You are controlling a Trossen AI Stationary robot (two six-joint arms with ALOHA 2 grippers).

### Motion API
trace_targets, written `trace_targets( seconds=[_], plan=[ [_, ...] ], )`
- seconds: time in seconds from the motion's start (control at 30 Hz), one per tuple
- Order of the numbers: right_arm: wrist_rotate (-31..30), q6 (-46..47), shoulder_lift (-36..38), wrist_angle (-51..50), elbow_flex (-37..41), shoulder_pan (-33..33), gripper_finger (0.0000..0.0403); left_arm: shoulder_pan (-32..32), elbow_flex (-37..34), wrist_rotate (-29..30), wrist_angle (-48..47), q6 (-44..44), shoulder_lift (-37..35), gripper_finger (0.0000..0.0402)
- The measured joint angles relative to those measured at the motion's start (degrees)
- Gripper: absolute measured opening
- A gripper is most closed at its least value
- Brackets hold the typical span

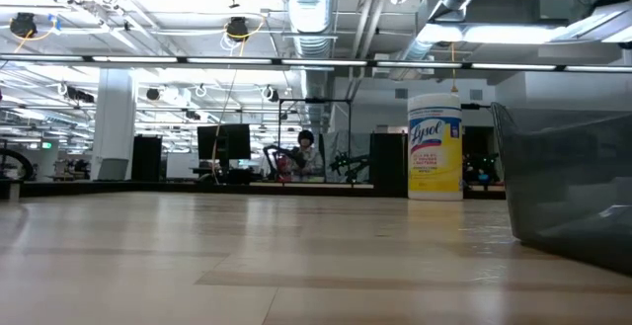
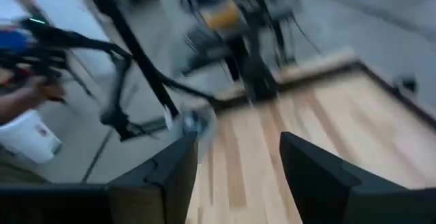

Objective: Pick & Place Travel size toiletries
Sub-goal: Return to Home Position

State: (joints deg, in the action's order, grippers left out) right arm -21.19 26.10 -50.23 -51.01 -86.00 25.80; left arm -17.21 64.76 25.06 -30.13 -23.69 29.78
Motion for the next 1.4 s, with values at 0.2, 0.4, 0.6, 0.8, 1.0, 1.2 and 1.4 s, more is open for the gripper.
trace_targets(
  seconds=[0.2, 0.4, 0.6, 0.8, 1.0, 1.2, 1.4],
  plan=[
    [1.7, -10.8, 16.3, 19.6, 16.4, 0.0, 0.02, 0.0, -1.4, -8.0, 0.8, 5.4, -1.8, 0.0213],
    [1.9, -12.6, 34.8, 37.7, 41.2, 0.0, 0.0199, 0.0, -12.2, -10.4, 4.4, 2.2, -9.6, 0.0213],
    [2.7, -13.1, 50.1, 54.2, 65.1, 0.0, 0.02, 0.0, -30.0, -11.2, 13.6, -1.1, -21.9, 0.0213],
    [3.7, -11.4, 48.7, 73.5, 81.7, -0.5, 0.0198, -0.1, -47.0, -12.0, 22.5, -3.6, -29.7, 0.0213],
    [5.0, -15.4, 49.4, 73.0, 85.4, 0.0, 0.0201, -0.1, -58.1, -15.0, 33.8, -5.0, -27.1, 0.0213],
    [8.9, -21.6, 50.0, 68.1, 85.4, 0.0, 0.0198, -0.1, -64.4, -15.7, 38.7, -5.2, -27.8, 0.0213],
    [9.1, -21.6, 49.9, 63.8, 85.4, -0.1, 0.0208, -0.1, -64.4, -15.5, 40.0, -1.9, -27.9, 0.0213]
  ],
)
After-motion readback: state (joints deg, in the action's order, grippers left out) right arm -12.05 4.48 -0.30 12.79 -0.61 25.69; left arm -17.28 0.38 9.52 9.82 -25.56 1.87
